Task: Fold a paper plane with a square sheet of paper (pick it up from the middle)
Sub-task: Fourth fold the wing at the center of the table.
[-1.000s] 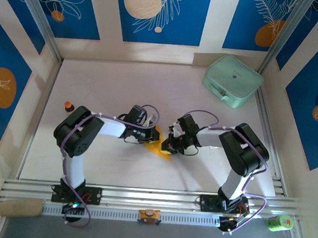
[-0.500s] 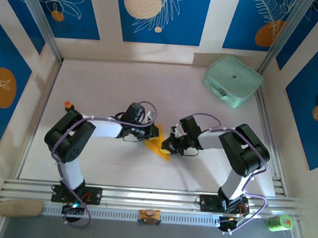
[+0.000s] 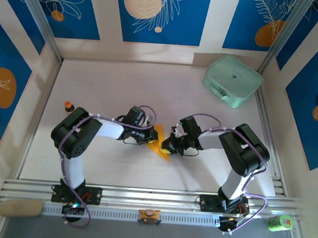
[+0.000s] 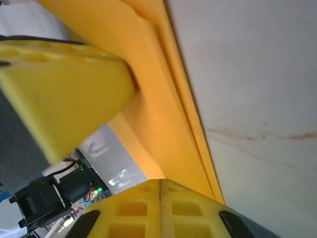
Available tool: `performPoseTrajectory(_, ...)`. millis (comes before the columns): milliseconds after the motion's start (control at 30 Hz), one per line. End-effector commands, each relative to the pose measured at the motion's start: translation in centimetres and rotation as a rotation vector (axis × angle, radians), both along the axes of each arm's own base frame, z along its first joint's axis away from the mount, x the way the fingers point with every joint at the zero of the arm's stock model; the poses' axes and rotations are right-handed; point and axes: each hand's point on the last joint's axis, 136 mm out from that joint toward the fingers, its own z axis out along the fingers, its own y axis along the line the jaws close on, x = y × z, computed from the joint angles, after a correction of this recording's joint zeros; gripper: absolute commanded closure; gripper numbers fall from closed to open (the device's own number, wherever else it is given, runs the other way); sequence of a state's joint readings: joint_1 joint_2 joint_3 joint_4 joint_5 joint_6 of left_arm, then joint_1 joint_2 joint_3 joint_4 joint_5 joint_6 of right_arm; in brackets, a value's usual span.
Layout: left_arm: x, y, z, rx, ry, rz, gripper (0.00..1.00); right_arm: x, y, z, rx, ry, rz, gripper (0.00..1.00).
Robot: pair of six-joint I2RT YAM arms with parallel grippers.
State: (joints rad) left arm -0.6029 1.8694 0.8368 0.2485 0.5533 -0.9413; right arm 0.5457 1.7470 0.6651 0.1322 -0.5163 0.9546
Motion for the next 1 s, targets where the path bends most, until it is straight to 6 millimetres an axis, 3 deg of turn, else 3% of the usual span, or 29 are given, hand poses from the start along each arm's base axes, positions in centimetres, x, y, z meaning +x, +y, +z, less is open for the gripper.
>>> performPoseTrajectory(0,2.2,3.7,-2.1,0.105,0.017,0.1,0.96,-3.5,-2.8,-4.6,-0.167,0.169,-0.021,1.0)
performPoseTrajectory(500,8.2,7.8,-1.1,0.147,-0.01,0.193,0.96,-3.7,-2.7,-4.7,-0.163,0.175,-0.008,1.0)
performPoseTrajectory(633,9.1,7.8,0.0,0.135,-0.023,0.19,0.96,-3.8,-2.6,-4.8,-0.162,0.176,-0.006,1.0)
performPoseTrajectory(833,8.9,7.0,3.7,0.093,-0.093,0.188,0.94,-3.6,-2.4,-4.6,-0.162,0.165,-0.003,1.0)
performPoseTrajectory(967,6.9,4.5,5.7,0.038,-0.13,0.104,0.94,-3.5,-2.5,-4.5,-0.168,0.162,-0.007,1.0)
